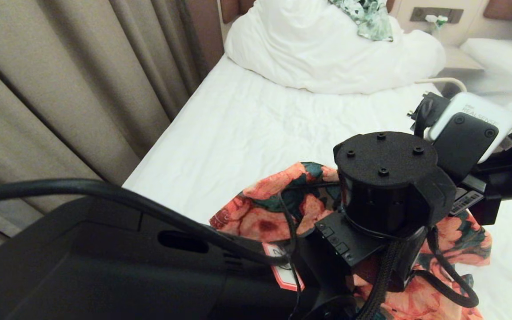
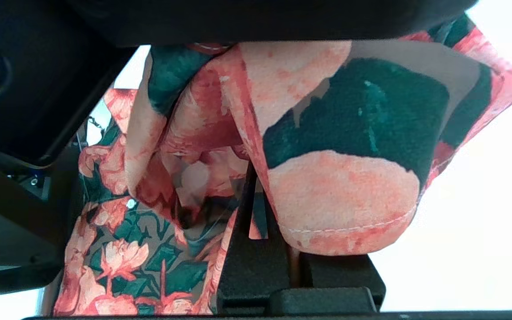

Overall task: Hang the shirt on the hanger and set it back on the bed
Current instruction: Take the clothes hanger out of the clothes

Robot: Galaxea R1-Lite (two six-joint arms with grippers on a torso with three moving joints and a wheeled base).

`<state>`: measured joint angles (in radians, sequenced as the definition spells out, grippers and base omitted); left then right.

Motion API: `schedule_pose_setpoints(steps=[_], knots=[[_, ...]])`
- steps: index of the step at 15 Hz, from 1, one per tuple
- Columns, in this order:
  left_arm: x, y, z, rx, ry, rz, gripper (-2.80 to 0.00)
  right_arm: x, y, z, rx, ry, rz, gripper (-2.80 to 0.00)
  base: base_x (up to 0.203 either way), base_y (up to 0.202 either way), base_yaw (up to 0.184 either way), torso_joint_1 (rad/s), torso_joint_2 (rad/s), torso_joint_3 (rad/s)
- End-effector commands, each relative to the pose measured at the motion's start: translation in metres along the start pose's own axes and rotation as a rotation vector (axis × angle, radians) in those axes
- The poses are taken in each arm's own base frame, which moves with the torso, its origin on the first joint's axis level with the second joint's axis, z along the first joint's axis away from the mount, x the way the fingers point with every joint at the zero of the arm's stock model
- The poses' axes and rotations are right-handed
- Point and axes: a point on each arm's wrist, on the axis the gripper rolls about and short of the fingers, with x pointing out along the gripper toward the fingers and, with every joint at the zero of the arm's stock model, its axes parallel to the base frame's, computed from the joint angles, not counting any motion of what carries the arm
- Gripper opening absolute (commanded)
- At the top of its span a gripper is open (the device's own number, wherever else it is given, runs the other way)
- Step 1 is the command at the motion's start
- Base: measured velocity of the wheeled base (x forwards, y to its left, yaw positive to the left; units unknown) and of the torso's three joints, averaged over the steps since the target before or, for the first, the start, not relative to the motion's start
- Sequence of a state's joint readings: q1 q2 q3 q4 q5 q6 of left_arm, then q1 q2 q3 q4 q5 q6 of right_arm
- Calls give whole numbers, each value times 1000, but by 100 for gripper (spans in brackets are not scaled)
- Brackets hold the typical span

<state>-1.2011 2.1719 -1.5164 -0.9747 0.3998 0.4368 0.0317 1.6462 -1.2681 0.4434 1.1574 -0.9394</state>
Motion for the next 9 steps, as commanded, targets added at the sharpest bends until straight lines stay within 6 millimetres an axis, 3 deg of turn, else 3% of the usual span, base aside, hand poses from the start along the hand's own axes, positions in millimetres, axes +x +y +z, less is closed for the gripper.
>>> schedule_pose_setpoints(steps=[1,6,7,9], knots=[[0,1,3,-3,-12,10,-280,0,0,1,-9,-7,3,-280,0,0,0,0,0,0],[0,2,4,-9,-20,17,-280,0,-1,1,-9,-5,3,-280,0,0,0,0,0,0],[0,2,4,-9,-21,17,-280,0,-1,1,-9,-4,1,0,0,0,0,0,0,0],[0,2,4,-9,-20,18,-280,0,-1,2,-7,-6,2,0,0,0,0,0,0,0]])
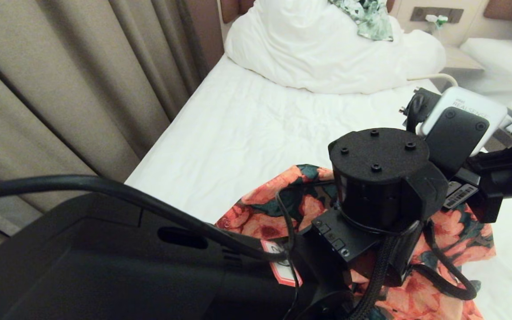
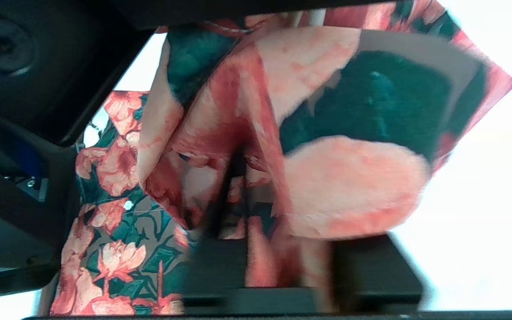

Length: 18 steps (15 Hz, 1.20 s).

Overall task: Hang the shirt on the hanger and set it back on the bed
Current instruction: Take the clothes hanger out of the clothes

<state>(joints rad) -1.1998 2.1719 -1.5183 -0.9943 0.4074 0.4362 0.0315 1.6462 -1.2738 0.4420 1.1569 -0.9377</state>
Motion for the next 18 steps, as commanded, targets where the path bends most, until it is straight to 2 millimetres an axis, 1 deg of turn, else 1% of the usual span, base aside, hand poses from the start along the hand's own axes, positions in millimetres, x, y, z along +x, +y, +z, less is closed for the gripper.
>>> schedule_pose_setpoints(steps=[1,6,8,9,12,14,16,18], knots=[[-1,1,2,0,-5,2,-280,0,0,1,7,-5,3,0,0,0,0,0,0,0],[-3,4,7,-10,-23,17,-280,-3,1,8,66,-11,-6,0,0,0,0,0,0,0],[-3,8,13,-23,-41,43,-280,-5,3,11,94,-13,-11,0,0,0,0,0,0,0],[-5,12,22,-34,-56,67,-280,-7,4,13,116,-15,-20,0,0,0,0,0,0,0],[-11,21,35,-49,-61,111,-280,-18,6,19,141,-21,-55,0,0,0,0,0,0,0],[-17,23,40,-56,-54,121,-280,-23,9,24,157,-27,-71,0,0,0,0,0,0,0],[-25,20,43,-72,-47,105,-280,-26,9,30,161,-38,-78,0,0,0,0,0,0,0],[-30,12,45,-87,-46,79,-280,-21,10,35,147,-45,-57,0,0,0,0,0,0,0]])
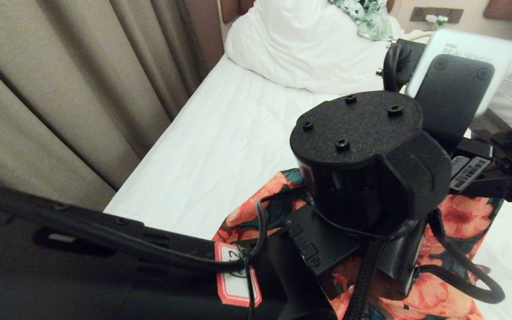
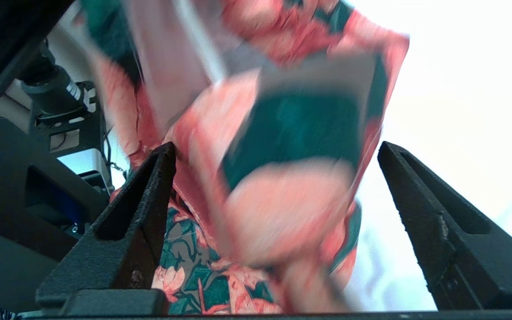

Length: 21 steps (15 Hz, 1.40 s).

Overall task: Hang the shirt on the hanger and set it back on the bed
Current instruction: Take the clothes hanger out of the clothes

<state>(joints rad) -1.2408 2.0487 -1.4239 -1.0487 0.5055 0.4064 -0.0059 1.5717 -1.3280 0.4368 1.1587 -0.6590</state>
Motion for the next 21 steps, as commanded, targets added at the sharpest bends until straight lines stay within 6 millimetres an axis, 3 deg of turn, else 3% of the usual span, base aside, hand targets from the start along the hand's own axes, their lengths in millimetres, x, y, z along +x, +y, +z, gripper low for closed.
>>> schedule_pose_setpoints(steps=[1,7,16,21], knots=[[-3,-3,4,-5,-5,-6,-280,5,7,7,-34,-12,32,0,0,0,0,0,0,0],[-15,-10,6,-123,-1,-15,-280,2,21,28,-84,-44,40,0,0,0,0,0,0,0],[-50,25,25,-270,-28,1,-280,1,42,66,5,-93,79,0,0,0,0,0,0,0],[-57,35,36,-310,-59,11,-280,-8,51,77,64,-110,68,0,0,0,0,0,0,0]])
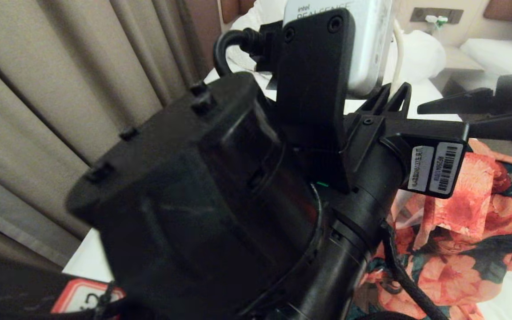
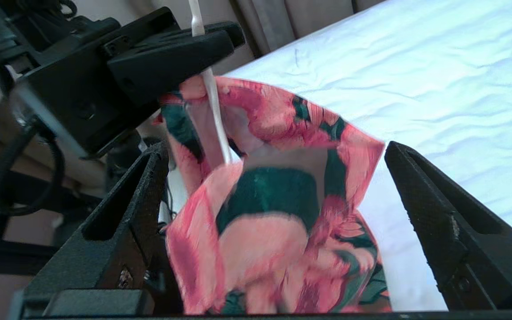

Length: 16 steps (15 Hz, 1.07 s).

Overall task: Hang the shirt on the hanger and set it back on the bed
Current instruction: Take the clothes hanger out of the clothes

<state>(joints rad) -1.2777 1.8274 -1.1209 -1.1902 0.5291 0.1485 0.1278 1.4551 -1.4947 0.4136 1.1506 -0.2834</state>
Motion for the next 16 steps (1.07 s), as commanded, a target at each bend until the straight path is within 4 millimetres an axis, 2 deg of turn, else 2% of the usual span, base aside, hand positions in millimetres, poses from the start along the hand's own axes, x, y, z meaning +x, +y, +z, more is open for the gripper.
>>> schedule_pose_setpoints(steps=[1,2,3,7,9,12,16], knots=[[0,2,6,-7,-16,8,-280,-5,3,2,25,-2,-22,0,0,0,0,0,0,0],[1,3,7,-6,-21,10,-280,-5,2,1,40,6,-56,-195,0,0,0,0,0,0],[3,3,8,-6,-26,10,-280,-5,1,3,56,8,-83,-280,0,0,0,0,0,0],[10,7,18,23,-56,25,-280,-17,9,41,233,-81,-132,-280,0,0,0,0,0,0],[15,11,24,68,-76,26,-280,-22,7,53,282,-149,-218,-280,0,0,0,0,0,0],[16,19,39,93,-60,25,-280,-22,0,62,336,-235,-315,-280,0,0,0,0,0,0],[22,32,64,102,-78,50,-280,-21,-4,61,352,-245,-343,-280,0,0,0,0,0,0]])
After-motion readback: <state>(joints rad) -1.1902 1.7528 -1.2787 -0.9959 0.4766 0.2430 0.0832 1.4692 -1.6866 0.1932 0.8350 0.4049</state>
